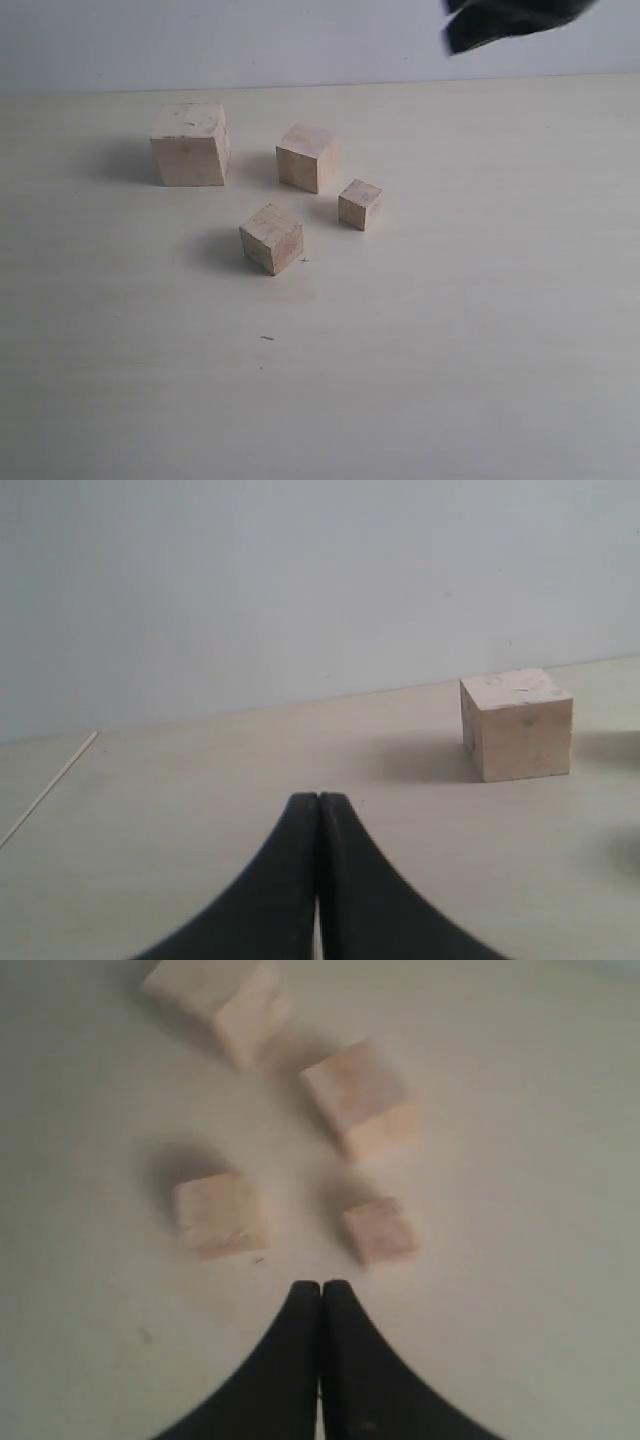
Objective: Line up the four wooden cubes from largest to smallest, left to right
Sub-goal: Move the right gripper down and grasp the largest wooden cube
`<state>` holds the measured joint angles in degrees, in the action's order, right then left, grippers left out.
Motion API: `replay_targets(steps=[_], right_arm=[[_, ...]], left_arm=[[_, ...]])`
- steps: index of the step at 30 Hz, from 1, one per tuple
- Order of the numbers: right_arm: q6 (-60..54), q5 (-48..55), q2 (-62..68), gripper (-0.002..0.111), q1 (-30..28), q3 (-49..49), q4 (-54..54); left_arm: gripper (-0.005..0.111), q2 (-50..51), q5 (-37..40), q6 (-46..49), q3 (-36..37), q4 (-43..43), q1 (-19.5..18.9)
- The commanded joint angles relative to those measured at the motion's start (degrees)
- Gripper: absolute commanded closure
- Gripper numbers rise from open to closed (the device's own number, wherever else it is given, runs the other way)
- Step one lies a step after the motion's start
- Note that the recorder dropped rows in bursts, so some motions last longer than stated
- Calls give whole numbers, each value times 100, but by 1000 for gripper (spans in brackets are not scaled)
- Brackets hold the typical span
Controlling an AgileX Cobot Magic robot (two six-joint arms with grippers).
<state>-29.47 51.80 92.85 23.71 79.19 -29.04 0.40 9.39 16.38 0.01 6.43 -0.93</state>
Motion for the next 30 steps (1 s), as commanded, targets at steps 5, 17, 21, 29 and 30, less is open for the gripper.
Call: replay_targets(steps=[5, 17, 21, 29, 30], right_arm=[[-1041, 945, 3217, 99, 797, 2979, 49], [-1912, -485, 4283, 9, 1630, 4297, 723], [-2540, -732, 4523, 3, 1630, 4512, 275], [-2756, -747, 5398, 3, 1630, 5645, 64], [-2770, -747, 5474, 3, 1630, 5766, 64]], left_arm=[[107, -40, -10, 13, -1, 8, -11], [107, -40, -10, 13, -1, 8, -11], [107, -40, -10, 13, -1, 8, -11], [107, -40, -10, 13, -1, 8, -11], [107, -40, -10, 13, -1, 8, -11]])
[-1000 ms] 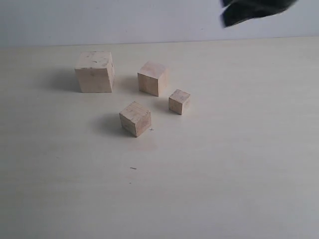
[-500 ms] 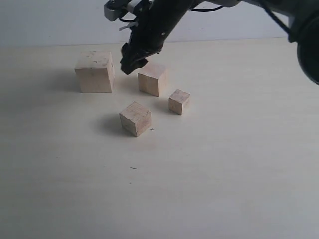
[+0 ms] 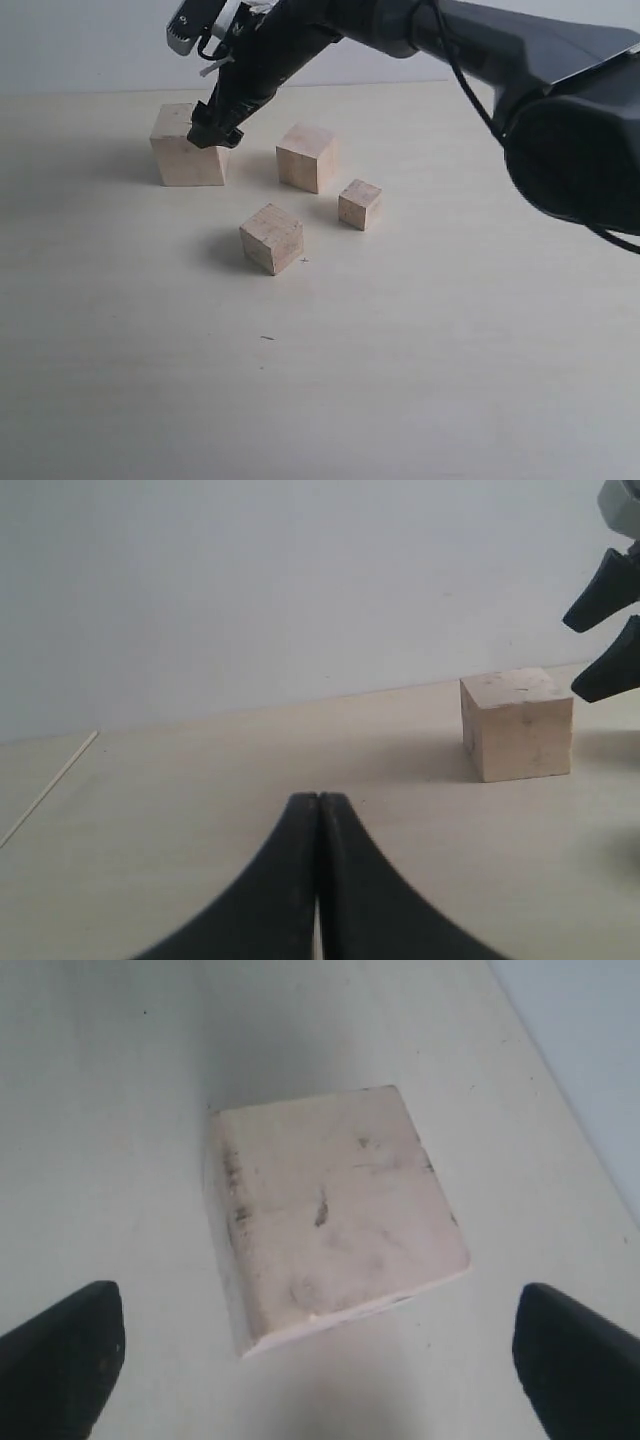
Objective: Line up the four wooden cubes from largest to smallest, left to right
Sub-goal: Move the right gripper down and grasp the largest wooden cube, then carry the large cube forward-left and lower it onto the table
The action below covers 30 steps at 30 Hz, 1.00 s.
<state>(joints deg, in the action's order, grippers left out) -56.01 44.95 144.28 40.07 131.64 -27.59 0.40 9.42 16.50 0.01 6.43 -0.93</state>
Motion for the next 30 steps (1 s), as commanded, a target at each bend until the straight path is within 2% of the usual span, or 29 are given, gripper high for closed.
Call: replay_targets(steps=[1, 12, 16, 17, 18, 19, 21, 22, 26, 30], right_arm=[[-148, -62, 429, 3, -6, 679, -107], [-299, -137, 1670, 3, -6, 2022, -339], [-495, 72, 1847, 6, -6, 2086, -836], [-601, 194, 1847, 10, -6, 2086, -873], [-613, 415, 1808, 26, -6, 2096, -890], [-613, 543, 1775, 46, -6, 2130, -864], [-391, 874, 1694, 102, -18, 2298, -786], [-227, 1103, 1621, 106, -18, 2372, -775], [-320, 2501, 1172, 106, -18, 2436, -695], [330, 2501, 1078, 106, -18, 2409, -520]], left_arm=[[107, -40, -12, 1, -1, 8, -11], [107, -40, -12, 1, -1, 8, -11], [107, -40, -12, -9, -1, 8, -11], [107, -40, -12, -9, -1, 8, -11], [107, -40, -12, -9, -1, 8, -11], [107, -40, -12, -9, -1, 8, -11], [107, -40, -12, -9, -1, 8, -11], [107, -40, -12, -9, -1, 8, -11], [107, -40, -12, -9, -1, 8, -11], [107, -40, -12, -9, -1, 8, -11]])
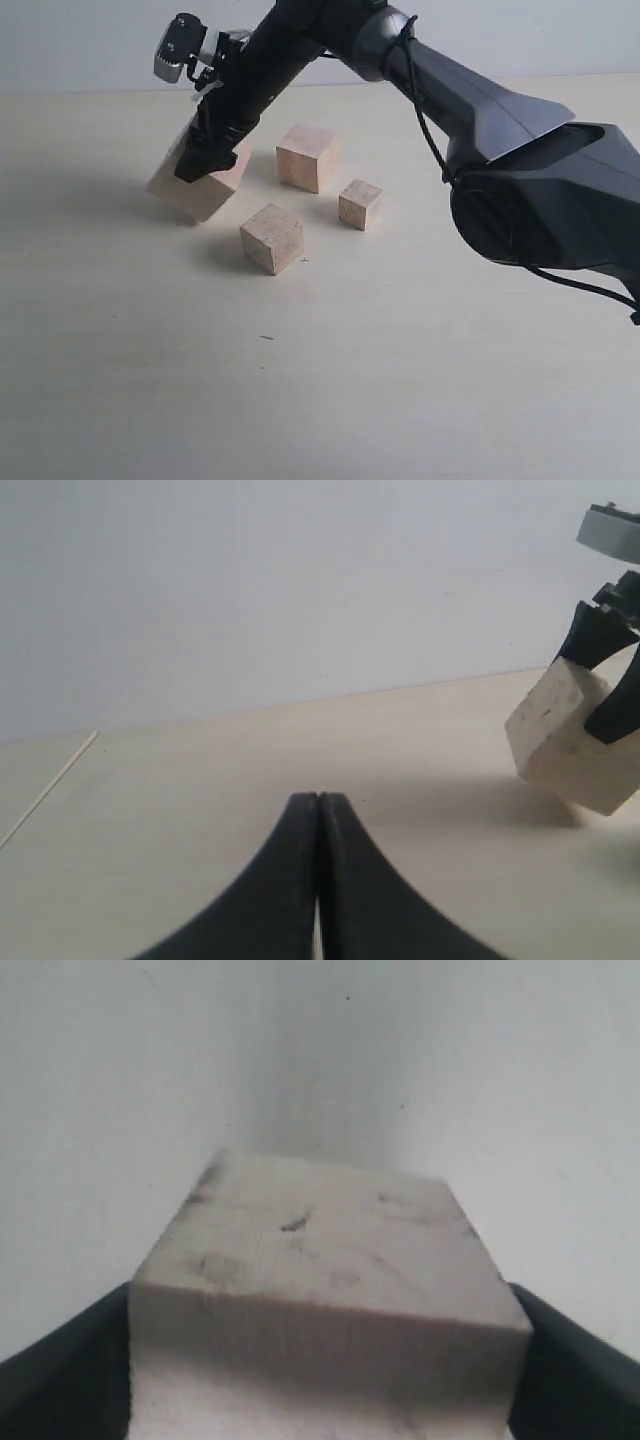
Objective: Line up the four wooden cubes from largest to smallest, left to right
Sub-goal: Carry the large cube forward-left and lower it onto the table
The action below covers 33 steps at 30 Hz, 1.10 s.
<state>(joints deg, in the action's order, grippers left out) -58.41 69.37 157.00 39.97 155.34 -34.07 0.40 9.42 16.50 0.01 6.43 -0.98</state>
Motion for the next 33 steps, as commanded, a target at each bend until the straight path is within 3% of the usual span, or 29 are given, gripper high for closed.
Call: replay_targets(steps=[1, 14, 19, 33], right_arm=[[601, 59, -194, 106, 3, 38, 178], [1417, 59, -184, 106, 975, -50, 1287], [1488, 59, -184, 106, 1388, -532, 1734], [1639, 59, -122, 106, 1433, -652, 1766]], left_arm=[[107, -40, -12, -9, -1, 8, -6], [107, -40, -12, -9, -1, 8, -6], [107, -40, -12, -9, -1, 8, -6], [107, -40, -12, -9, -1, 8, -6]])
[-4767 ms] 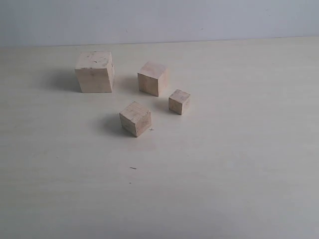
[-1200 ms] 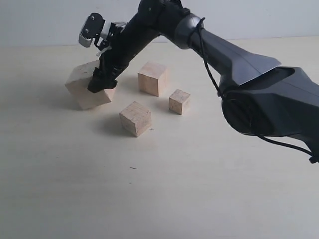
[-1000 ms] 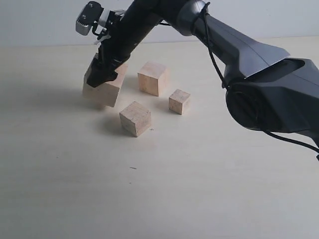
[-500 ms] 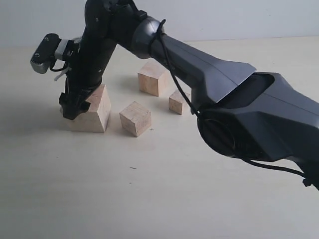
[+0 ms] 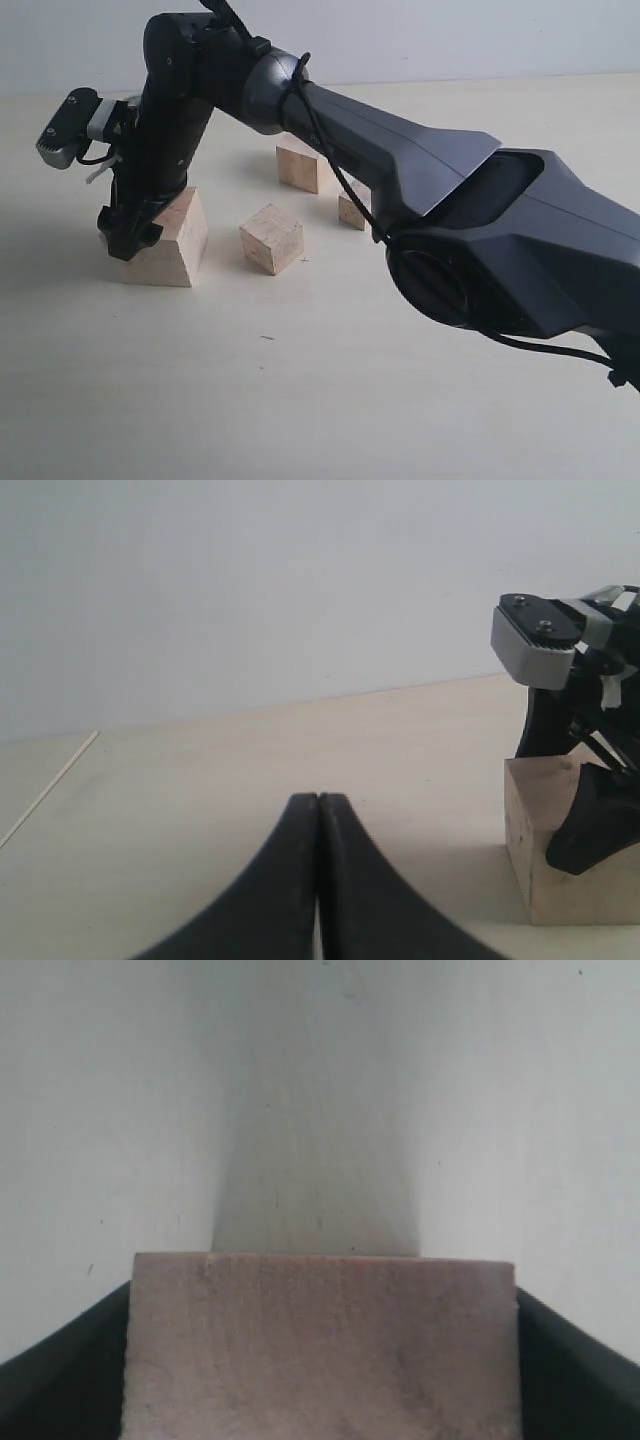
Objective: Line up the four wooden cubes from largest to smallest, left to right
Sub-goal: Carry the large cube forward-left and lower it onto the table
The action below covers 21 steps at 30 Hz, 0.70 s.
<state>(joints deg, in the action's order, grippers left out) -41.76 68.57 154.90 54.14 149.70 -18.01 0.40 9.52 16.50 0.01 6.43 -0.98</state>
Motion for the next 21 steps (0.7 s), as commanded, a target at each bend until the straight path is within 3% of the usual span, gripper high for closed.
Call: replay_targets(steps=[1, 10, 21], right_arm=[[-25, 140, 88, 106, 16, -87, 184], [242, 140, 64, 106, 16, -202, 595], [-67, 140, -787, 106, 4, -2014, 506]], left_arm=[[107, -40, -22, -9, -1, 8, -6], [107, -40, -22, -9, -1, 8, -6], [107, -40, -22, -9, -1, 8, -6]])
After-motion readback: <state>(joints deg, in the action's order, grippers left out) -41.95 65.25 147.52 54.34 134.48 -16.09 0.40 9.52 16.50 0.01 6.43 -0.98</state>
